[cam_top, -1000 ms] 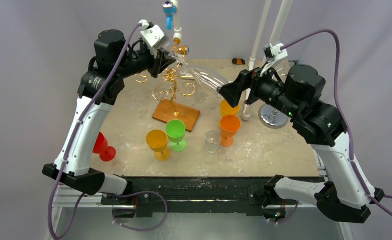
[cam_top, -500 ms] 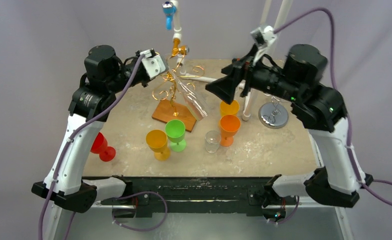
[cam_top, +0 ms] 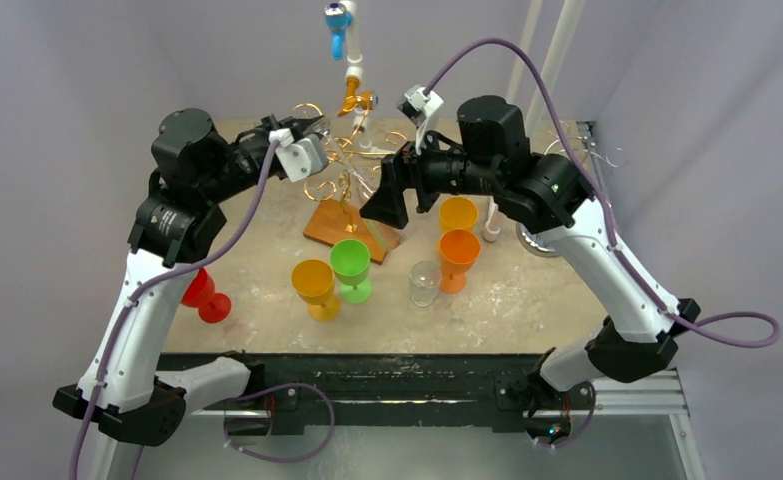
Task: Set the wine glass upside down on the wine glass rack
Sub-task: Turn the wine glass upside down at the wine rack.
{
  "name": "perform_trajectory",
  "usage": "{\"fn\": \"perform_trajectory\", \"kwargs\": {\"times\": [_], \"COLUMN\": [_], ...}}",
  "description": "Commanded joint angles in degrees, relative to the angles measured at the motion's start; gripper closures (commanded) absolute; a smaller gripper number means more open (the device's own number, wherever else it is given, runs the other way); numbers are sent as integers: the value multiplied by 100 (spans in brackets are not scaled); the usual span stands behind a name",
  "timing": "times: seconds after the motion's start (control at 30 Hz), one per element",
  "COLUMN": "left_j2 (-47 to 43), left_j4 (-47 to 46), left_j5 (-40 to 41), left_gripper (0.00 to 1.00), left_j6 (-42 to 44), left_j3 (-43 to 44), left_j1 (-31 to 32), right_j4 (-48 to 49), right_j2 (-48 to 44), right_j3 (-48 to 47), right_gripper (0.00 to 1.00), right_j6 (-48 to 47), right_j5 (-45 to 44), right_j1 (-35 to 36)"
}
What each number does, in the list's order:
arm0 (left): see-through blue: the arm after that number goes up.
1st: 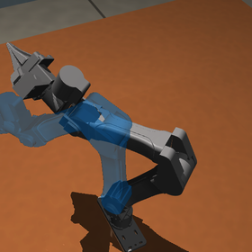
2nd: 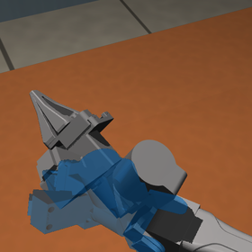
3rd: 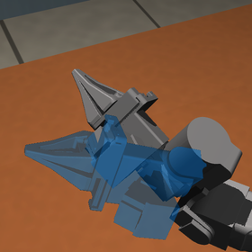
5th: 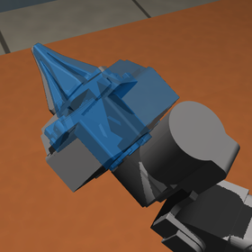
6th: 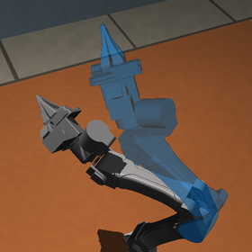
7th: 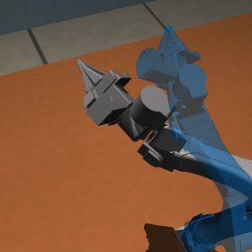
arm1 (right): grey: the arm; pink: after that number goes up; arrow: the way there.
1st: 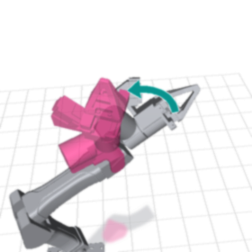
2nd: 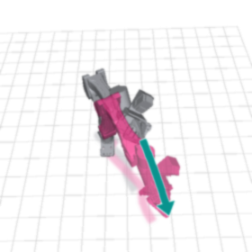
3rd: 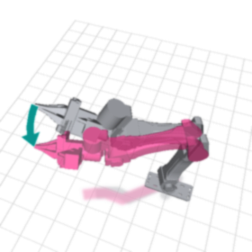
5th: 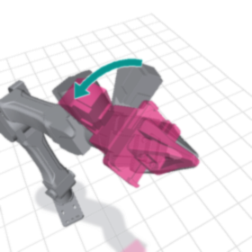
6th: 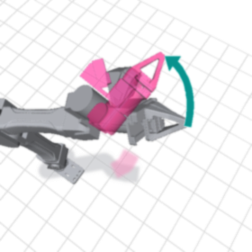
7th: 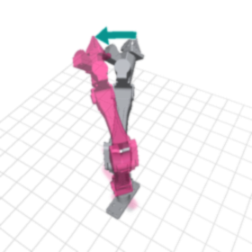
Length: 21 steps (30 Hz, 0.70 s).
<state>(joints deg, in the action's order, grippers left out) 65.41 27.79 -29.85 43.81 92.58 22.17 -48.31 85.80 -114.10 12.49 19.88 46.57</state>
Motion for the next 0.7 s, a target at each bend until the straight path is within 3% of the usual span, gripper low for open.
{"fn": "perform_trajectory", "kwargs": {"times": [0.0, 0.17, 0.23, 0.33, 0.5, 0.57, 0.67], "left_j2": [-205, -342, -332, -352, -396, -422, -441], "left_j4": [-544, -865, -944, -999, -1114, -1093, -1021], "left_j5": [-310, -364, -352, -369, -410, -443, -446], "left_gripper": [100, 100, 100, 100, 100, 100, 100], "left_j6": [359, 455, 382, 331, 236, 241, 256], "left_j3": [-110, -296, -280, -299, -353, -367, -376], "left_j1": [-1, 6, 6, 6, 0, 5, 5], "right_j4": [367, 577, 702, 834, 1180, 1377, 1732], "right_j2": [-353, -557, -621, -651, -622, -621, -685], "right_j3": [321, 912, 1128, 1255, 1316, 1401, 1651], "right_gripper": [12, 34, 31, 18, 17, 20, 37], "right_j6": [-63, -43, -3, 23, 162, 248, 421], "right_j5": [313, 464, 530, 544, 545, 562, 544], "right_j1": [28, 30, 36, 45, 71, 97, 123]}}
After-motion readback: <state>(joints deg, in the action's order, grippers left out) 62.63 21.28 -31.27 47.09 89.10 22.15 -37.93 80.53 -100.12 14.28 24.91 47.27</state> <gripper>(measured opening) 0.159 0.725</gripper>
